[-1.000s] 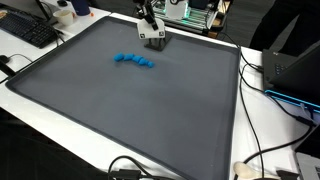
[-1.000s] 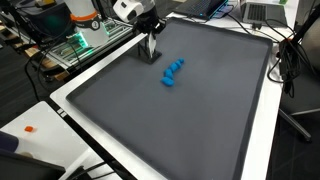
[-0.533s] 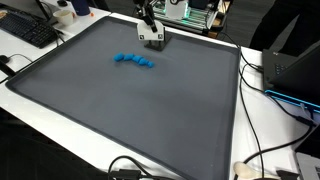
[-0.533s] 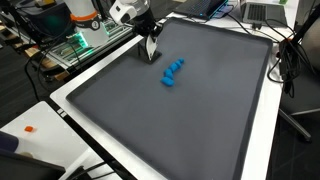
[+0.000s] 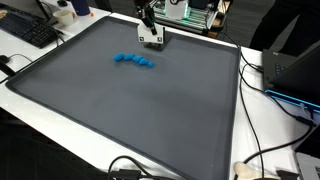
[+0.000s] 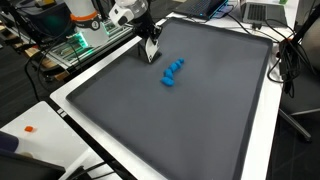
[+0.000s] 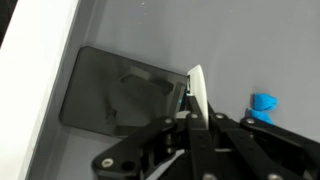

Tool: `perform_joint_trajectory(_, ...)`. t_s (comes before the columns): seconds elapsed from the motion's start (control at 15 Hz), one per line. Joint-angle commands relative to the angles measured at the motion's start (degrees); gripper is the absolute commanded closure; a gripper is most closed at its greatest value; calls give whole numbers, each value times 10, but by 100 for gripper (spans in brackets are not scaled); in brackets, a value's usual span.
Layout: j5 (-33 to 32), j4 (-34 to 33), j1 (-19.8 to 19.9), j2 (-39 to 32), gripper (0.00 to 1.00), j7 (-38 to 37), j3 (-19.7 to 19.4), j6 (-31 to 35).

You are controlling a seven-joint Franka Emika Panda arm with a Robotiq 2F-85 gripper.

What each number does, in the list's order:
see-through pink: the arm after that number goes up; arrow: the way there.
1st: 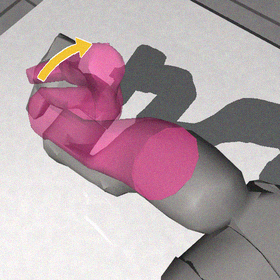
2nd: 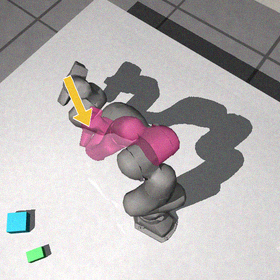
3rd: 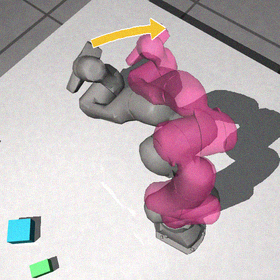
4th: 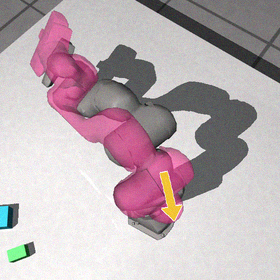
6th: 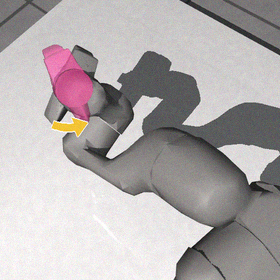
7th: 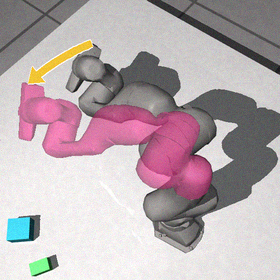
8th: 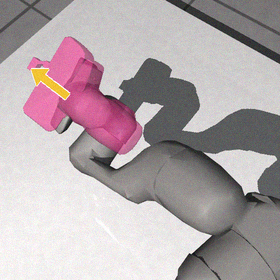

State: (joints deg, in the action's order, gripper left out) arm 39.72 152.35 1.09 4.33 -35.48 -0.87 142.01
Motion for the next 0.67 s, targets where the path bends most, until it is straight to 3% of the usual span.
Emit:
perform_joint_trajectory(0.0, 43, 21, -5, 9, 99, 14, 4, 25)
perform_joint_trajectory(0.6, 67, 25, -9, -6, 99, 27, 11, 45)
